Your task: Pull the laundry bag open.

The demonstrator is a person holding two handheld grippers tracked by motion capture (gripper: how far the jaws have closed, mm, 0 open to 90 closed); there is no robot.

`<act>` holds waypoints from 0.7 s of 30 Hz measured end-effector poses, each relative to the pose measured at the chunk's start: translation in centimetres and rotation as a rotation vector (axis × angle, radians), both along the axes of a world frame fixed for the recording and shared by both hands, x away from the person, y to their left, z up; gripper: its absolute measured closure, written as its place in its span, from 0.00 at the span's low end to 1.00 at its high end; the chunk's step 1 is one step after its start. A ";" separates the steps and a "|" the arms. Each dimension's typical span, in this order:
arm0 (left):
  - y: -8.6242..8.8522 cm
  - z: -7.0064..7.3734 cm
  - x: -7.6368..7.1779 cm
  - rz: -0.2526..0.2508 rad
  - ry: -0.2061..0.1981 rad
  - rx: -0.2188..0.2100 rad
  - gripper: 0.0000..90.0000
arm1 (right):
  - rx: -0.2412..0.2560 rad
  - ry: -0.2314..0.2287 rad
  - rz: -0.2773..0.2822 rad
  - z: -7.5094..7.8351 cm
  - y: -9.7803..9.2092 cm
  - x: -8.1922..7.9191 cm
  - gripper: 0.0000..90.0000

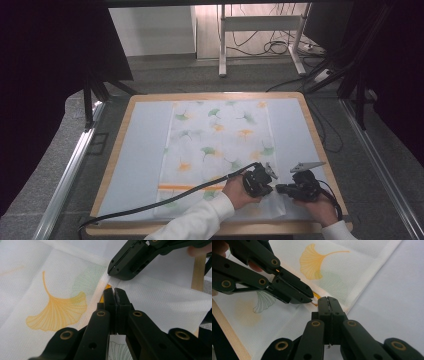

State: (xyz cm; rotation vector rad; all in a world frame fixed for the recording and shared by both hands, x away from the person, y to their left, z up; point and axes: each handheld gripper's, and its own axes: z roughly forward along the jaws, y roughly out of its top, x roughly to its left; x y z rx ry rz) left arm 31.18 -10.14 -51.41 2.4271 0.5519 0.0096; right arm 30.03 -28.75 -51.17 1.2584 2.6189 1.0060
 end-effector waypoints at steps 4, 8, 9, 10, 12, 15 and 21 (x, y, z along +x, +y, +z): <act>0.0 0.0 0.0 0.011 0.012 -0.003 1.00 | 0.001 -0.001 0.002 0.0 0.0 0.0 1.00; 0.0 0.0 0.0 0.032 0.030 -0.006 1.00 | 0.002 -0.001 0.003 0.0 0.0 0.0 1.00; 0.0 0.1 0.0 0.033 0.030 -0.005 1.00 | 0.002 0.000 0.003 0.0 0.0 0.0 1.00; 0.0 0.0 0.0 0.034 0.030 -0.007 1.00 | 0.002 0.000 0.003 0.0 0.0 0.0 1.00; 0.1 0.0 0.0 0.039 0.031 -0.010 1.00 | -0.002 0.002 0.004 0.0 0.0 0.0 1.00; 0.2 0.0 -0.1 0.042 0.030 -0.011 1.00 | -0.005 -0.003 0.008 0.0 0.1 0.0 1.00; 0.6 -0.1 0.2 0.054 0.055 -0.035 1.00 | -0.009 -0.005 0.010 0.0 0.1 -0.1 1.00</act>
